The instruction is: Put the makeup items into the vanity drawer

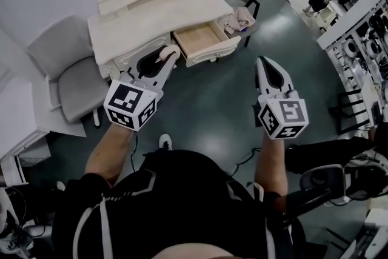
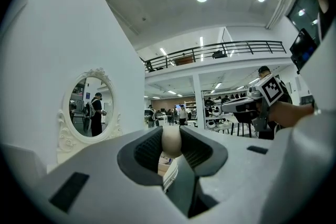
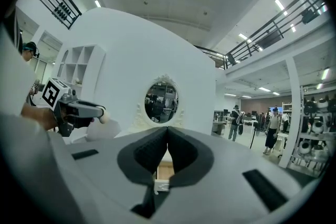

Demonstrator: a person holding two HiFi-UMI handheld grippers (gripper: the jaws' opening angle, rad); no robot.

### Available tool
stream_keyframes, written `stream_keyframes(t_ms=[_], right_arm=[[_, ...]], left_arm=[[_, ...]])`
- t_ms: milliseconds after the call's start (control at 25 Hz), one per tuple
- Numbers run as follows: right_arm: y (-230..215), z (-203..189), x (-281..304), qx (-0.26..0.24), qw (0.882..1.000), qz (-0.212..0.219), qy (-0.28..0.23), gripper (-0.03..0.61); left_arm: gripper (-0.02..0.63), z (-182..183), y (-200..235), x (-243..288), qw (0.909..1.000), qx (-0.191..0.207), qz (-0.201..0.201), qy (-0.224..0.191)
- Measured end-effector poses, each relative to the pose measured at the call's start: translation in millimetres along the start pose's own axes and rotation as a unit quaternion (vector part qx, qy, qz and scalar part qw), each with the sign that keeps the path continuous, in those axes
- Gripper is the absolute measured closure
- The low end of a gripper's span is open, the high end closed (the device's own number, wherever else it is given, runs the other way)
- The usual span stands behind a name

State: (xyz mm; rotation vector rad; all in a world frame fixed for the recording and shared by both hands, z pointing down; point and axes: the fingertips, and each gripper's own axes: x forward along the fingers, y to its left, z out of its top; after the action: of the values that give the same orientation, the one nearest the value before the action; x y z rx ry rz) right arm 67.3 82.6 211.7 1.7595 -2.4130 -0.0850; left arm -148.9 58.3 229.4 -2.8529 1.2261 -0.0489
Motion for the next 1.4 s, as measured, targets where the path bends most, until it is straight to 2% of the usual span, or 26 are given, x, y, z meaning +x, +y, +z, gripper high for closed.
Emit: stream_keyframes(t_ms=[400,840,1080,1400], right_arm=[[22,17,67,-0.01,1.0,-0.013,-0.001,0.574],[37,11,109,-0.015,1.0,-0.019,0.017,0.573],[25,11,128,-0.014,1.0,-0.006,0.008,0.573],[-22,15,170,-0.01,1.0,0.015,-0.012,0.574]], left_arm=[[0.514,-8,59,14,0.9996,-0.009,-0.024,-0.009],[0.515,-22,98,29,0.9986,-0.027,-0.042,-0.015],[0.515,-25,99,46,0.999,-0.021,-0.037,-0.011],[0.515,-25,107,96,0.9999,-0.005,-0.015,0.003]])
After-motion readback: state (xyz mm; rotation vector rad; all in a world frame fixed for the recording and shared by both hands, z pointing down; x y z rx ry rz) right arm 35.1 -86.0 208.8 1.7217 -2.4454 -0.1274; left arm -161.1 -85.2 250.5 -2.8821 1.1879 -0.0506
